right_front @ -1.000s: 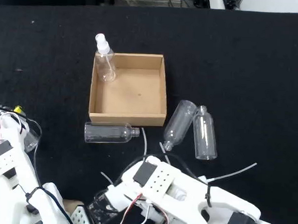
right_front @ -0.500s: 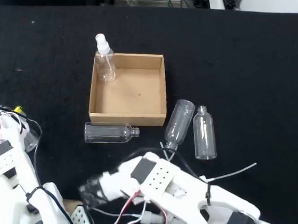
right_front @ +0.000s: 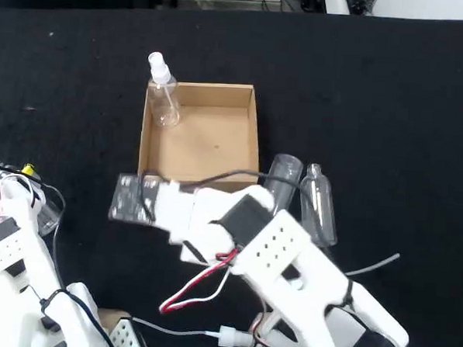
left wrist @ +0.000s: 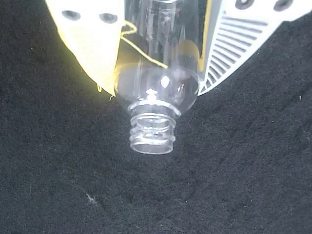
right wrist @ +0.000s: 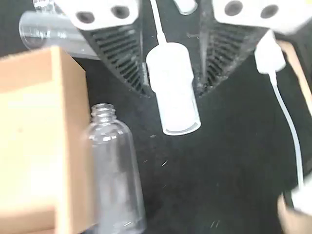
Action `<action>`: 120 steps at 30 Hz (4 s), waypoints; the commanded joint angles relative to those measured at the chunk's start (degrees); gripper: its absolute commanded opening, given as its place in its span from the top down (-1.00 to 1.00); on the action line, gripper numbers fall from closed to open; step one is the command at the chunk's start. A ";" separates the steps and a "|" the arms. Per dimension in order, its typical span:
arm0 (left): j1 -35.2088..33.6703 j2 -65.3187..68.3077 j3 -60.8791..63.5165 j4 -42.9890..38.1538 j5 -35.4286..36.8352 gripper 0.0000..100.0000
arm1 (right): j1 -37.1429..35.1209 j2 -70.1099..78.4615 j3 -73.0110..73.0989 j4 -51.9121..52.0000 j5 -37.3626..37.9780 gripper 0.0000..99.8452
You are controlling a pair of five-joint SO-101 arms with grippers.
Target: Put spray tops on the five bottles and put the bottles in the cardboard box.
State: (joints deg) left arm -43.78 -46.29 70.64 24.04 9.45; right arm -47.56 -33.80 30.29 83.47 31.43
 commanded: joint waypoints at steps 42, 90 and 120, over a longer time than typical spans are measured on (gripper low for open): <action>55.69 -28.92 -4.97 -0.09 -2.99 0.94 | 29.19 -29.85 -17.19 -44.40 -47.12 0.96; 59.12 -57.93 19.56 -8.44 -2.99 0.93 | 7.82 -14.99 -4.00 -69.89 -38.86 0.97; 59.12 -57.93 19.56 -8.44 -2.99 0.93 | 2.99 -20.62 -0.48 -63.47 -38.95 0.97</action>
State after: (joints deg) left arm 14.68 -103.60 90.42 17.19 6.90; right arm -44.22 -52.53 29.93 19.47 -7.87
